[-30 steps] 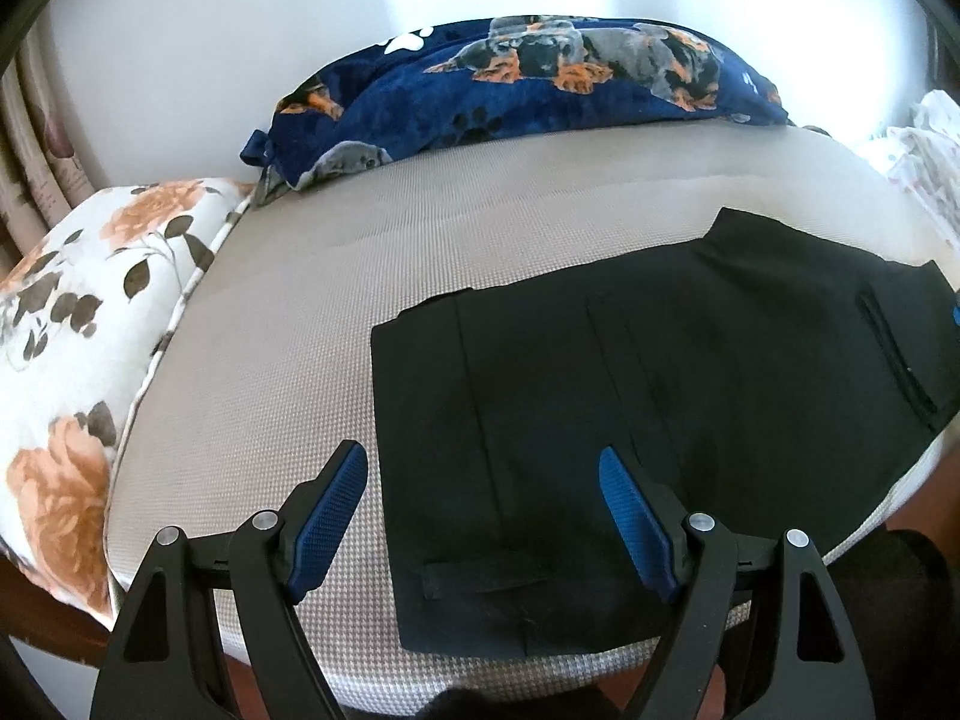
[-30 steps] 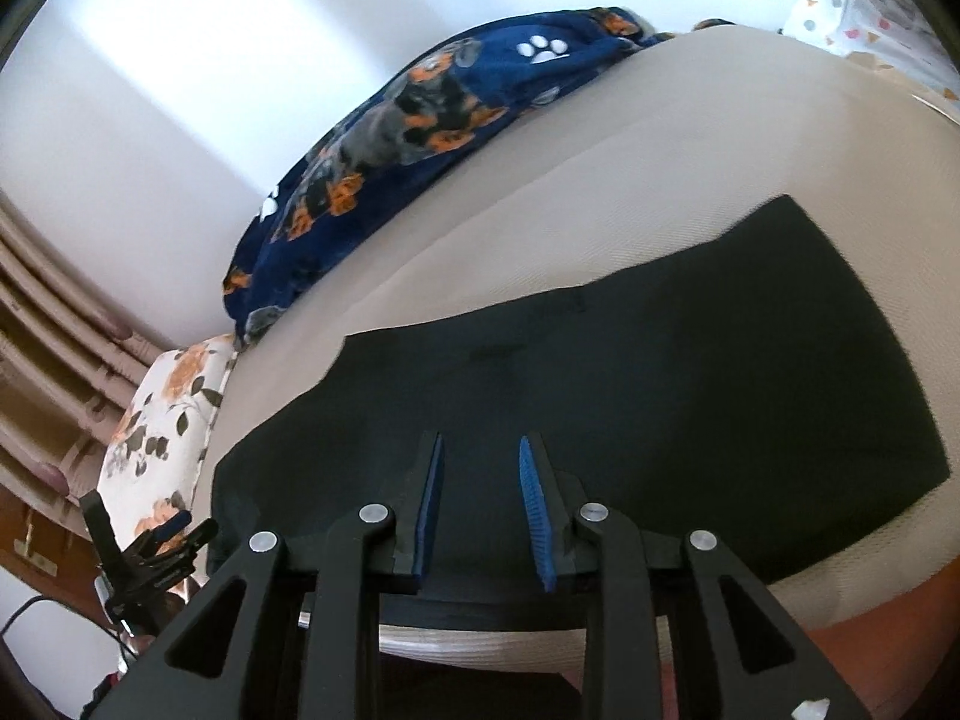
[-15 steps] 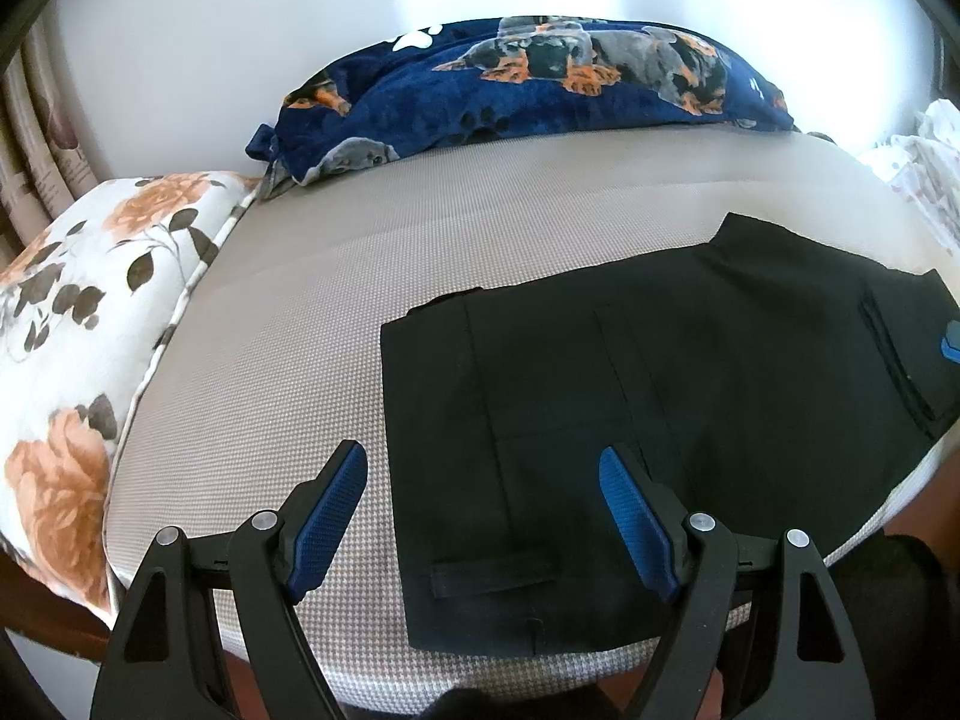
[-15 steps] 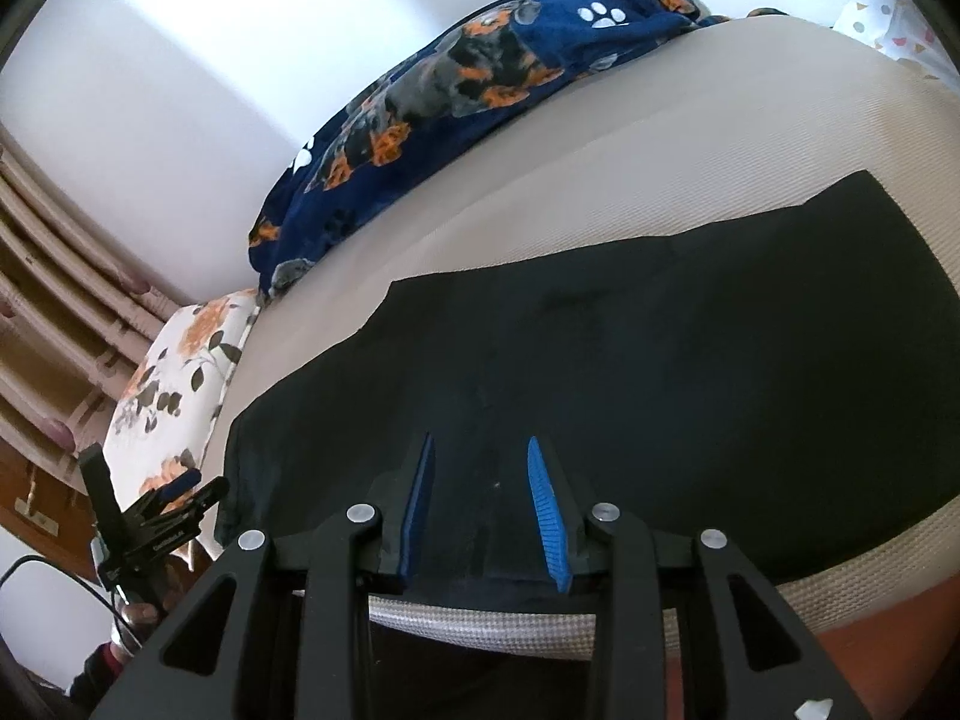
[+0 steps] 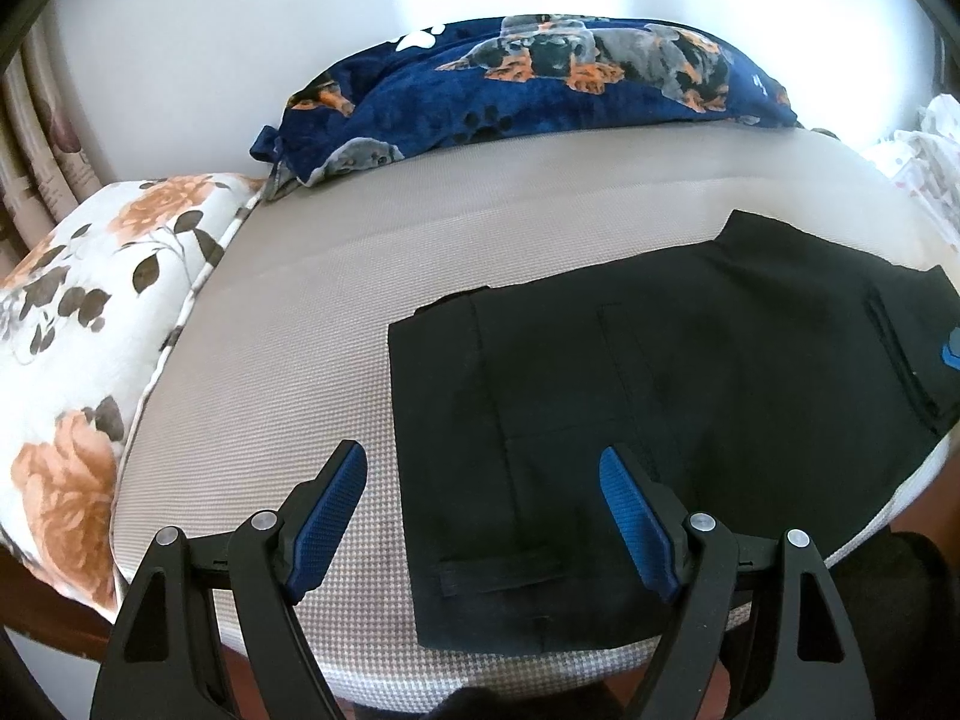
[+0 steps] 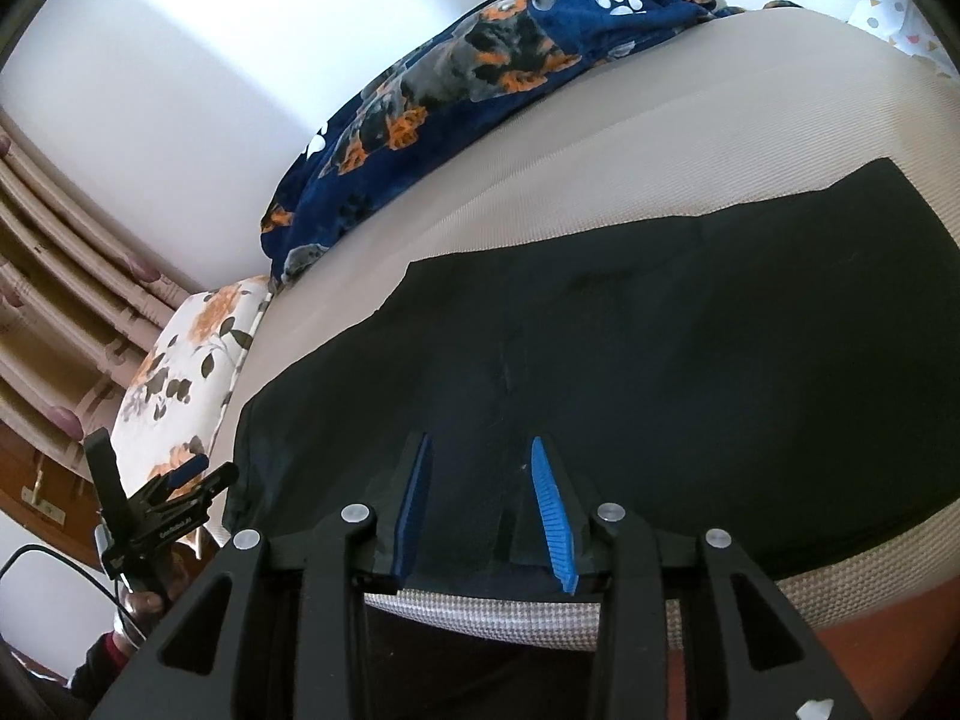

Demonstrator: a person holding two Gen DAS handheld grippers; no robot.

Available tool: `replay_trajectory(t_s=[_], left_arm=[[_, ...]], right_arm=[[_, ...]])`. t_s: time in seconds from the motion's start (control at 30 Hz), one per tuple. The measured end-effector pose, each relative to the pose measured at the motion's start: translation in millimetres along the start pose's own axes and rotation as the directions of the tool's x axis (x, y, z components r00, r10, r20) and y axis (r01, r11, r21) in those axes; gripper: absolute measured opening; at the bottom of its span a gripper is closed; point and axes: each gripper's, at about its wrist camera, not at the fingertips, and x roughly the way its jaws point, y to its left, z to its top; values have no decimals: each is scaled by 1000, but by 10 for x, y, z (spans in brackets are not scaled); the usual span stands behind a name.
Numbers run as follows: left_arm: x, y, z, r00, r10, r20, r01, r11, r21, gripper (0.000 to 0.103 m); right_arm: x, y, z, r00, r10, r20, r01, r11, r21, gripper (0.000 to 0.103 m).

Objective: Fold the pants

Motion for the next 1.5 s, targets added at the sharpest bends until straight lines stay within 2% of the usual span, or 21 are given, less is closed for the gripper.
replay_trajectory(t_s=[0.37,0.87,0.97,1.03,1.1,1.17,1.2,1.23,1.27,1.33,1.37,1.43,1.5], left_arm=[[9,57,0,1000,12,-15,-13,1000,-15,80],[51,236,-55,997,15,-76,-23,994,-106,80],[80,304,-77,993,-43,-111,26,989,-147,80],[135,391,-90,977,-145,-159,110,972,-206,80],[199,525,-120,945,-268,-188,207,935,-289,80],[261,680,-170,886,-424,-187,330,861,-387,80],[297,777,-210,845,-508,-170,392,802,-451,80],[326,864,-250,815,-560,-150,424,752,-505,80],[349,951,-290,796,-591,-131,438,712,-549,80],[358,1021,-322,774,-623,-116,458,676,-577,79],[363,1031,-334,754,-648,-110,478,655,-585,79],[400,1005,-333,726,-678,-113,500,634,-590,79],[472,984,-354,724,-674,-146,485,647,-588,79]], right_arm=[[8,6,-15,1000,5,0,-5,1000,7,37],[-19,69,-36,1000,25,1,-25,1000,-9,40],[-21,87,-32,1000,30,-1,-30,999,-16,41],[-25,100,-31,999,32,-1,-32,999,-20,42],[-30,108,-29,999,34,-1,-34,999,-21,44],[-36,103,-13,999,37,1,-37,999,-21,45],[-40,102,-13,999,39,2,-39,999,-20,45],[-43,100,-11,999,40,4,-40,999,-19,46],[-48,97,-10,999,43,5,-43,999,-17,46],[-47,97,-11,999,47,4,-47,999,-17,47],[-46,99,-11,999,45,4,-45,999,-16,47],[-40,96,-13,999,47,0,-47,999,-14,47],[-24,87,-14,999,49,-6,-49,999,-7,48]])
